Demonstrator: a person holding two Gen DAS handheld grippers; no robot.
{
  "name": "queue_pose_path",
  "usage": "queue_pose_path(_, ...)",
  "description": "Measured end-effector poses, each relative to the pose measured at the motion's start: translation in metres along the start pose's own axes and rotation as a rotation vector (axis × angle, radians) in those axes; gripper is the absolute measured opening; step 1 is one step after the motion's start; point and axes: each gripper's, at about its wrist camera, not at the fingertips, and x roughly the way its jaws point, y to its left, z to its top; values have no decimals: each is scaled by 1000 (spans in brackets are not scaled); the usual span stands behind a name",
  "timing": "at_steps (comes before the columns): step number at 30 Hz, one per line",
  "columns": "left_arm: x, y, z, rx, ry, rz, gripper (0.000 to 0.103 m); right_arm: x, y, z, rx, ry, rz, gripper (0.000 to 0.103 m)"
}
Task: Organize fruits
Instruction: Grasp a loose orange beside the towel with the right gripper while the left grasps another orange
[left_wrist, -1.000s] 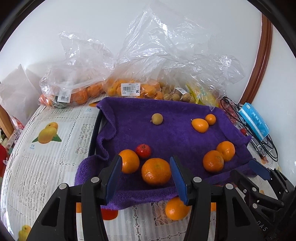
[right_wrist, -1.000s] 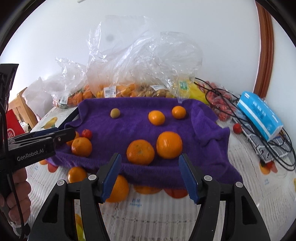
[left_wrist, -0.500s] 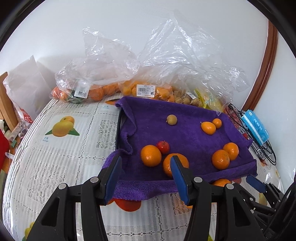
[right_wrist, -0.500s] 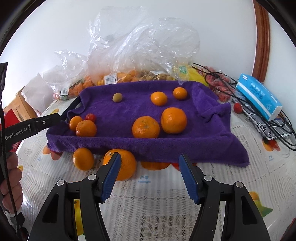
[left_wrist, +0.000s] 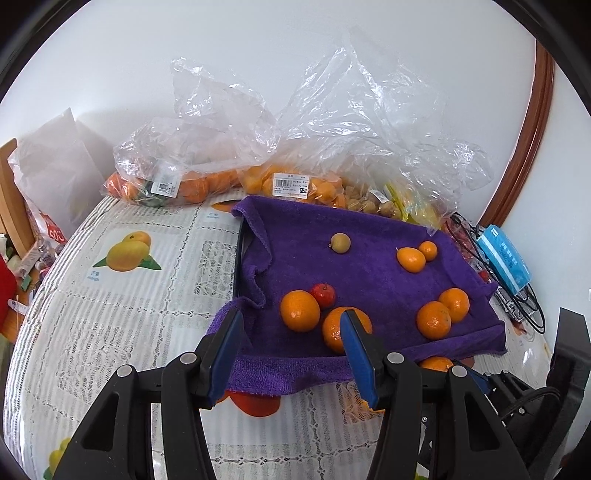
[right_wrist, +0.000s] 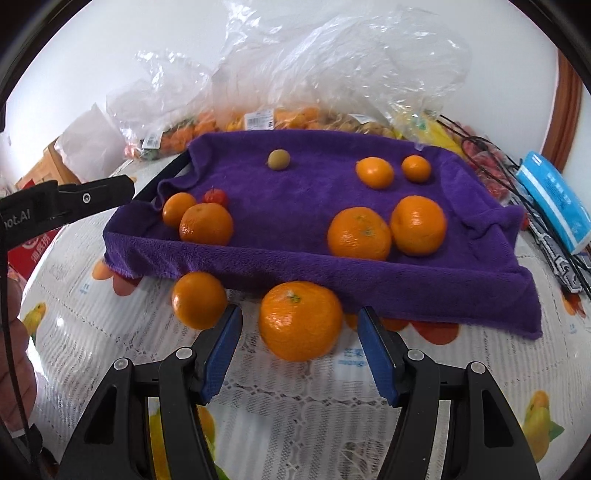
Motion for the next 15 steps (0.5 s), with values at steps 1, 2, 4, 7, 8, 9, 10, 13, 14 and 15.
queue_pose_path(1, -1, 1, 0, -4, 1, -5, 52, 0, 1, 0, 0, -4, -1, 64)
queue_pose_path(2, -2, 3, -1, -10, 4, -12, 52, -1, 1, 1, -1, -9, -5, 61)
queue_pose_path(4, -2, 7, -2, -27, 16, -28, 52, -1, 1, 1, 0, -12, -15, 48)
queue_pose_path(7, -3, 8, -6, -25, 25, -24, 52, -4, -3, 0, 18, -22, -5, 44)
queue_pose_path(8, -3, 7, -8, -18, 26, -16, 52, -6, -5, 0, 27, -30, -3, 44)
queue_pose_path(9, -3, 6, -10, -8, 30, -10, 52, -7, -6, 0, 35, -38, -3, 44)
queue_pose_path(10, -3, 5, -12, -1, 31, -11, 52, -9, -7, 1, 39, -47, -4, 44)
queue_pose_path(13, -5, 1, -18, 26, 34, -15, 52, -19, -10, 1, 31, -76, -21, 44)
queue_pose_path(14, -6, -1, -19, 36, 31, -18, 52, -23, -11, 0, 29, -85, -24, 44)
queue_pose_path(15, -7, -4, -21, 45, 29, -21, 52, -27, -13, 0, 27, -91, -26, 44)
